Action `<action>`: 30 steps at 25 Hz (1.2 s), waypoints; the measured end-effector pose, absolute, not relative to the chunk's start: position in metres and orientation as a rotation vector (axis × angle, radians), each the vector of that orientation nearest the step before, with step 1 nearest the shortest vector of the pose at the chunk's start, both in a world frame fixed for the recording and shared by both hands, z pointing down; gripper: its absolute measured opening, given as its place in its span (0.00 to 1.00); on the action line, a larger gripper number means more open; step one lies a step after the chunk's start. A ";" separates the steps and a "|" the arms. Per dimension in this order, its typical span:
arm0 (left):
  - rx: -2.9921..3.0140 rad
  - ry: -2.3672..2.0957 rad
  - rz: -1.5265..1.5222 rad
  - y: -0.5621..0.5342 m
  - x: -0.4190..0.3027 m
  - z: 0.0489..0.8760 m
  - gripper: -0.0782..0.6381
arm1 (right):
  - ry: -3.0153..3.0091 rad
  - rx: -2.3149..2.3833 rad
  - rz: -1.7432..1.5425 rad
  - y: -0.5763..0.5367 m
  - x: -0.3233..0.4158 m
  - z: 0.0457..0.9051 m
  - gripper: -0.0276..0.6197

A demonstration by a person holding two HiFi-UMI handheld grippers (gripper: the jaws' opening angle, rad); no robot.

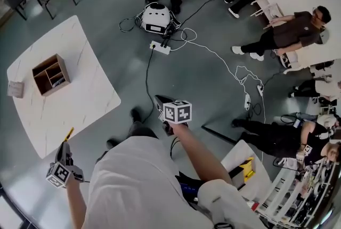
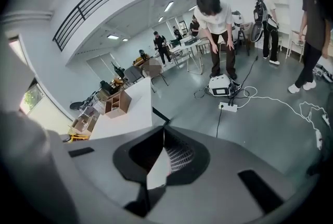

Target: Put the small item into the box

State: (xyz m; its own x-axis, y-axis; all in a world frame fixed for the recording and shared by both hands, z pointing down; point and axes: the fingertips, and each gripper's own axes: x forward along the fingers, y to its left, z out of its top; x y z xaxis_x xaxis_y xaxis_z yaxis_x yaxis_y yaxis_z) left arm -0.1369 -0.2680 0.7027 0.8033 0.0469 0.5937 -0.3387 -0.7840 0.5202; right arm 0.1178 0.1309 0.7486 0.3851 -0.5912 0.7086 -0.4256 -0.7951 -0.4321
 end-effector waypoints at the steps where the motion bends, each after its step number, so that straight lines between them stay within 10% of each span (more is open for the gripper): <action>1: 2.350 -0.193 0.817 -0.270 -0.151 0.709 0.17 | 0.908 -2.472 -1.372 0.127 0.106 0.747 0.09; 30: 2.420 0.286 1.073 -0.250 -0.228 0.748 0.17 | 0.594 -2.495 -1.405 0.147 -0.076 0.740 0.09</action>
